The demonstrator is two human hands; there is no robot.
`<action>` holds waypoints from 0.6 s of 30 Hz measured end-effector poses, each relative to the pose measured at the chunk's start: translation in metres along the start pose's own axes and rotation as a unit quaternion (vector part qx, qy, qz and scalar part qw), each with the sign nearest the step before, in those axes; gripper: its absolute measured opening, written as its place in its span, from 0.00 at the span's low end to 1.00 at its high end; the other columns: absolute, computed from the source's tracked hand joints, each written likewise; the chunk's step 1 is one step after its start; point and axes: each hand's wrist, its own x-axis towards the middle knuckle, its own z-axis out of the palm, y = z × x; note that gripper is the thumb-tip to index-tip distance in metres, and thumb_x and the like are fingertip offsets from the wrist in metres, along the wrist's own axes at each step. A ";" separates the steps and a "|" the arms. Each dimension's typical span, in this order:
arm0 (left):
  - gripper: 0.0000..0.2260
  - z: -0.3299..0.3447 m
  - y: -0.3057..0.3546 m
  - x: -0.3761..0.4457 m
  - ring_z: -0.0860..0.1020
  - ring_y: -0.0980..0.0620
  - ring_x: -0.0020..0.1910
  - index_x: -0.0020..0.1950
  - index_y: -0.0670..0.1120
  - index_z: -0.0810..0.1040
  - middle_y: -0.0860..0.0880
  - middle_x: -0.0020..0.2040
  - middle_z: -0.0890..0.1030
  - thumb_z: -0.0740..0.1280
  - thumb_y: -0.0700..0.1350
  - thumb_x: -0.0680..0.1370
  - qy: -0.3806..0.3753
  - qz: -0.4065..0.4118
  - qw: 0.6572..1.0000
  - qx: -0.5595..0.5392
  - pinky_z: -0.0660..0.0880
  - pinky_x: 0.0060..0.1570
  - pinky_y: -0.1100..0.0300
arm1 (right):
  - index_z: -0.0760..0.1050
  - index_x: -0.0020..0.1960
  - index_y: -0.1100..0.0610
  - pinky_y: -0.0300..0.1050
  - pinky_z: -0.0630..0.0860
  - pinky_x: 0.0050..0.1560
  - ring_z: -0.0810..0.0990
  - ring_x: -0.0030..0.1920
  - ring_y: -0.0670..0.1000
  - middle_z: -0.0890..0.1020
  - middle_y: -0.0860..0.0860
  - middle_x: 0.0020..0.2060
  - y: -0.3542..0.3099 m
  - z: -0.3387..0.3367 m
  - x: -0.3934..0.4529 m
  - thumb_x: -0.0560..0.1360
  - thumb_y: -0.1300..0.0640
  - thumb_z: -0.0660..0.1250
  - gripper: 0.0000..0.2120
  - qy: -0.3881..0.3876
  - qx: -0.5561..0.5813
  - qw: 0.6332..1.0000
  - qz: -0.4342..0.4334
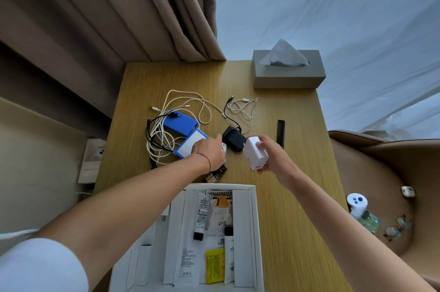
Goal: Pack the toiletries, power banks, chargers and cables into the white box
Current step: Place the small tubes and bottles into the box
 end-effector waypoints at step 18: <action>0.14 -0.037 -0.003 -0.026 0.75 0.46 0.41 0.53 0.51 0.66 0.47 0.45 0.77 0.64 0.56 0.75 0.082 0.015 0.979 -0.185 0.67 0.33 0.56 | 0.73 0.62 0.55 0.45 0.75 0.40 0.81 0.46 0.53 0.82 0.58 0.52 -0.024 0.033 -0.051 0.65 0.57 0.76 0.27 -0.101 0.043 0.994 0.019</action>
